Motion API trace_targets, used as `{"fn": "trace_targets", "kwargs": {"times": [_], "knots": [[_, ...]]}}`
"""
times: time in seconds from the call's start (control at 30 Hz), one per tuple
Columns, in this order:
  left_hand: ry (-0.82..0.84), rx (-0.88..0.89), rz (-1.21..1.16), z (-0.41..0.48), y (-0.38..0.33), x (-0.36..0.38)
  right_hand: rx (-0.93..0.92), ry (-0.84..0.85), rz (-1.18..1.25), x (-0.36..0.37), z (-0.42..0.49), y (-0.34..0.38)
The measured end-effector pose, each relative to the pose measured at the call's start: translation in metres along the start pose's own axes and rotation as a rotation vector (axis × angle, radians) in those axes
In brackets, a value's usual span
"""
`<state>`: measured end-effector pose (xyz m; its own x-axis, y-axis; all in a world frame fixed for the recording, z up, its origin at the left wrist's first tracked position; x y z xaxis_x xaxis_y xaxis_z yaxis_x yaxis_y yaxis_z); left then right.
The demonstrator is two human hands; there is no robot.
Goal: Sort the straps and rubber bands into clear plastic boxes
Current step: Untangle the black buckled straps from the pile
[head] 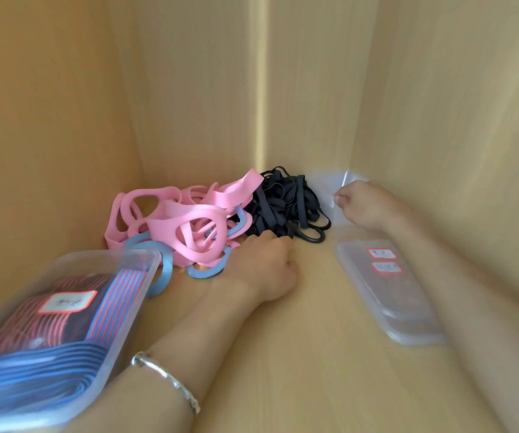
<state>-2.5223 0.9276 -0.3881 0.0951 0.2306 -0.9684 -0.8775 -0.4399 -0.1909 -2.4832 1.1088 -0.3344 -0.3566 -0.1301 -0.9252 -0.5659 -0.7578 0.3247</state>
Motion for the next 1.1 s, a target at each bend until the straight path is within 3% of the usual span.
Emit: {"fn": "trace_targets", "kwargs": {"times": [0.13, 0.47, 0.77, 0.87, 0.97, 1.1], "knots": [[0.003, -0.005, -0.023, -0.001, 0.002, 0.001, -0.018, 0.069, -0.143, -0.011, -0.003, 0.01], [-0.007, 0.001, -0.06, -0.005, 0.002, -0.001, -0.072, 0.012, -0.264, -0.026, -0.007, 0.024], [-0.058, 0.007, -0.062, -0.003, 0.0, -0.003, -0.113, -0.176, -0.406, -0.036, -0.013, 0.027], [-0.188, 0.023, -0.069, -0.006, -0.004, -0.014, -0.125, -0.321, -0.31, -0.059, -0.024, 0.032], [-0.468, 0.04, -0.084, -0.018, -0.013, -0.044, -0.16, -0.474, -0.143, -0.084, -0.05, 0.042], [-0.865, 0.072, -0.039, -0.047, -0.034, -0.095, -0.188, -0.433, 0.102, -0.095, -0.09, 0.048]]}}
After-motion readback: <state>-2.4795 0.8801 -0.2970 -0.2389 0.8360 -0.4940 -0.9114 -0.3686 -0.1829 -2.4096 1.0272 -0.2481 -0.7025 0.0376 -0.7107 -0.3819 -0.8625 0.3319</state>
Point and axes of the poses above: each hand's wrist, its own z-axis towards the middle knuckle, its own x-axis out of the palm, y = z × x, the point moved 8 cm from there along z, towards the middle knuckle, and after that the axes turned 7 degrees about x, right-handed, at the moved point
